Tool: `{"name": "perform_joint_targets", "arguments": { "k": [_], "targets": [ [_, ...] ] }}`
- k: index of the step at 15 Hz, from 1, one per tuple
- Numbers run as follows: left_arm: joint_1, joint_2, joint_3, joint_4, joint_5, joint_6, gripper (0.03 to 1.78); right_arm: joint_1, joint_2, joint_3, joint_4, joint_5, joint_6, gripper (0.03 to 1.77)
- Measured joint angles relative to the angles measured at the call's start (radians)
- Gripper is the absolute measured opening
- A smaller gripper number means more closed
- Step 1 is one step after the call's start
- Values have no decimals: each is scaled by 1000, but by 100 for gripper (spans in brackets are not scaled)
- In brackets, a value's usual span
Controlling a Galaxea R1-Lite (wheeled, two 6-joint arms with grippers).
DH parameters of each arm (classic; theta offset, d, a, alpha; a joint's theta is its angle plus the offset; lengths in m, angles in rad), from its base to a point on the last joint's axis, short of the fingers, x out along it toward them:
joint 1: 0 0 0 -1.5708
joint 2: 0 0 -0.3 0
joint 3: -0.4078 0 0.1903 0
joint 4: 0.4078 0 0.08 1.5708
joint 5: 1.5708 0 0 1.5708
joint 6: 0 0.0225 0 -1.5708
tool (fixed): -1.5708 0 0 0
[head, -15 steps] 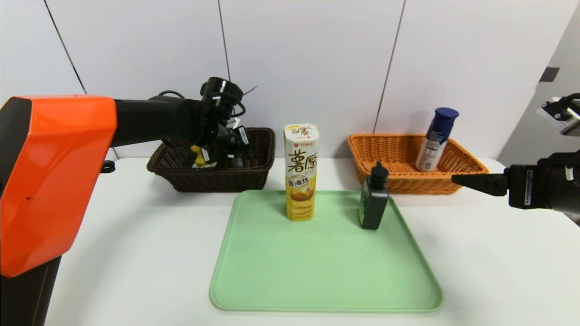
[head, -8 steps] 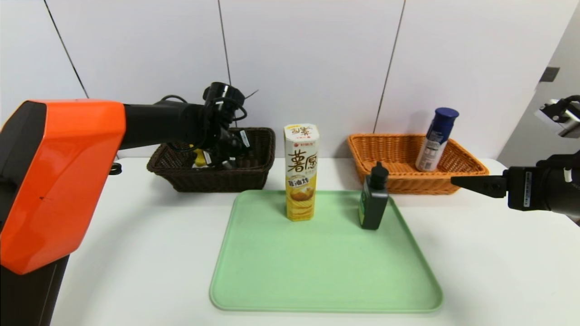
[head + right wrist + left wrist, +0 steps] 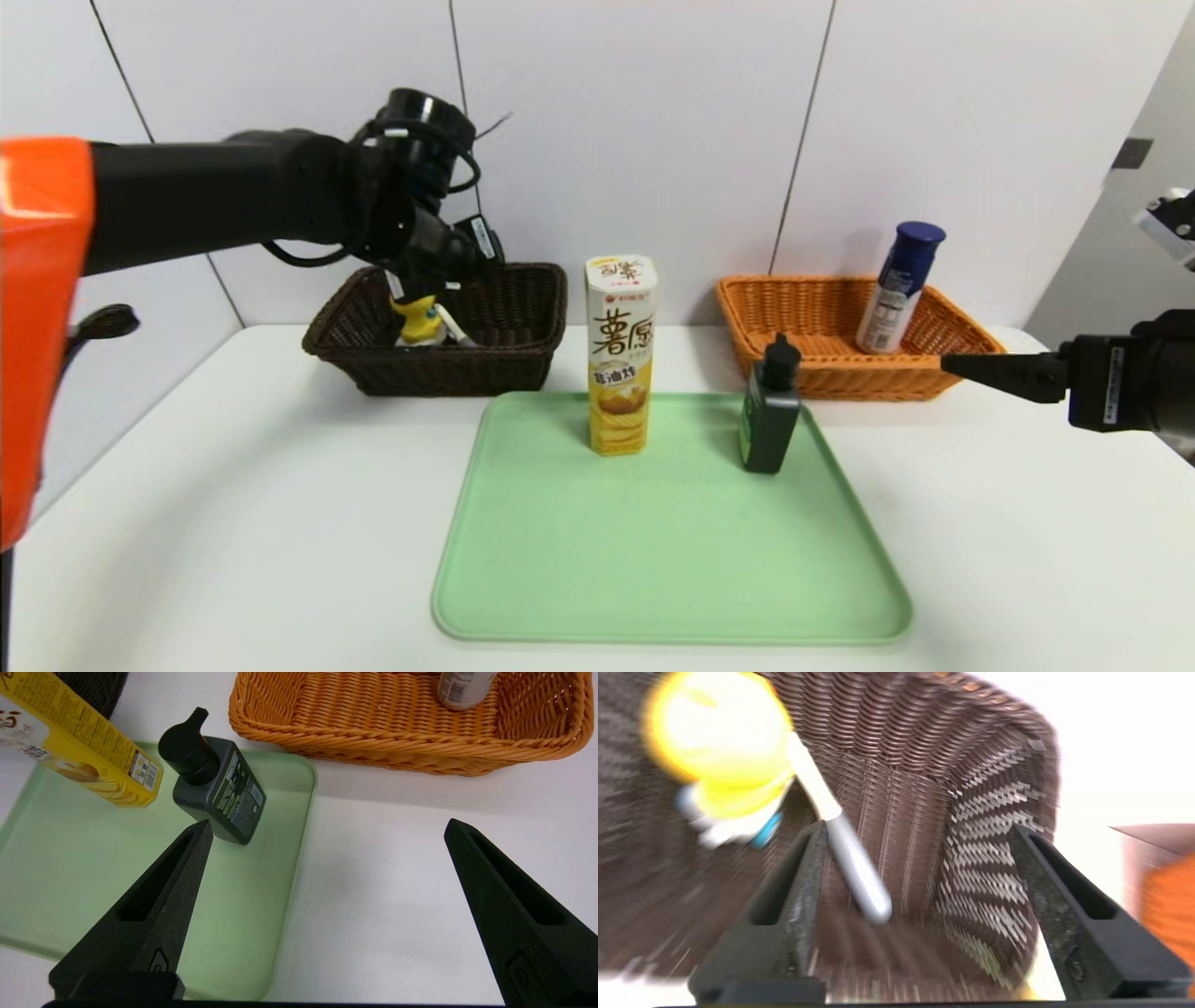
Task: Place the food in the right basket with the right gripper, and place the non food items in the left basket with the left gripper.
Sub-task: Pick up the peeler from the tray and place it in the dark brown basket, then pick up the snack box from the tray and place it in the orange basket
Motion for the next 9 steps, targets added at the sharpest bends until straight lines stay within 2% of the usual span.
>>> {"name": "perform_joint_targets", "arguments": {
  "k": [2, 4, 7, 9],
  "targets": [
    [-21, -108, 47, 81, 25, 1, 147, 49, -42, 32, 7, -17, 15, 171],
    [-47, -229, 125, 113, 38, 16, 152, 122, -76, 77, -2, -78, 51, 171],
    [-84, -404, 317, 117, 89, 80, 158, 287, -98, 112, -23, -208, 182, 171],
    [-104, -498, 451, 88, 111, 107, 161, 416, -86, 135, -74, -336, 269, 171]
  ]
}}
